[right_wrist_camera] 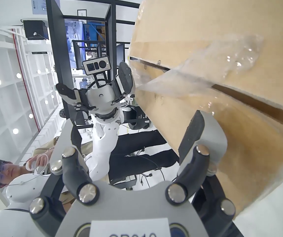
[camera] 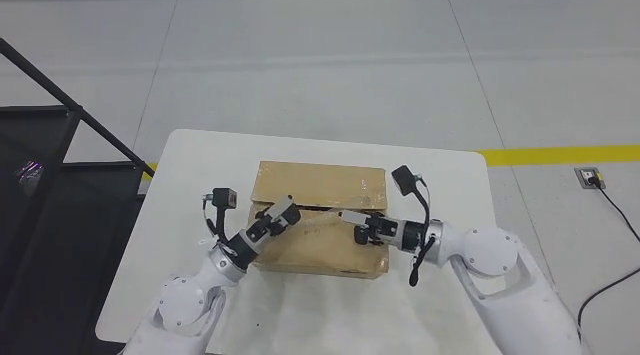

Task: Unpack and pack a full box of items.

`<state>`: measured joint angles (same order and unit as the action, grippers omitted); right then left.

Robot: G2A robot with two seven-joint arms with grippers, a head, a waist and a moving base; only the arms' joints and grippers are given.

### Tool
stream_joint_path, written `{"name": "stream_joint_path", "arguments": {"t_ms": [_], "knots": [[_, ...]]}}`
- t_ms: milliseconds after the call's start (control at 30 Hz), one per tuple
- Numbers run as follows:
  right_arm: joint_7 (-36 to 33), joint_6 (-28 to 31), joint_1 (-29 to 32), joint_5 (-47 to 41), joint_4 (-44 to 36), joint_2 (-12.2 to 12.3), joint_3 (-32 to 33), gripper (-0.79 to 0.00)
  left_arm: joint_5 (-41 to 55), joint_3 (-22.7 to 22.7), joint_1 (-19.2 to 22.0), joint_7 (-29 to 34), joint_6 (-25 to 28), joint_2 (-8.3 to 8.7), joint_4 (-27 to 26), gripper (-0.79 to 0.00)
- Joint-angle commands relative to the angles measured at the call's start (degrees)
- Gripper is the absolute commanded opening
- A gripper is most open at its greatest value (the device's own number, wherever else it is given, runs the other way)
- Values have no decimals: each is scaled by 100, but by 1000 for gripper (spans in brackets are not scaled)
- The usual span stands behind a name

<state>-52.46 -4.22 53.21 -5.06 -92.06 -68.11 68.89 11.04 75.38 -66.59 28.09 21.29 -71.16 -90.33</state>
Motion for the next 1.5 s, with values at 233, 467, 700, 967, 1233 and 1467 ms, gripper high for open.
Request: {"name": "stream_joint_path", "arguments": {"t_ms": [233,467,700,967,1233,1467], "knots": [[69,126,22,26,-15,12,6,0,-470,-245,466,76,-395,-26,311,0],[87,-106,59,-251,110,-6,-45,0,-757,-508,747,281,-533,-52,514,0],[-26,-539,-231,-604,471,-45,-186,0,-745,-577,726,308,-468,-61,441,0],[50,-624,-375,-823,661,-72,-272,0,-739,-615,631,544,-402,-45,284,0],[14,-585,-305,-964,687,-54,-229,0,-787,-642,519,638,-325,-29,117,0],[-356,-485,-174,-1125,628,4,-93,0,-802,-624,425,613,-254,-16,-8,0]]}}
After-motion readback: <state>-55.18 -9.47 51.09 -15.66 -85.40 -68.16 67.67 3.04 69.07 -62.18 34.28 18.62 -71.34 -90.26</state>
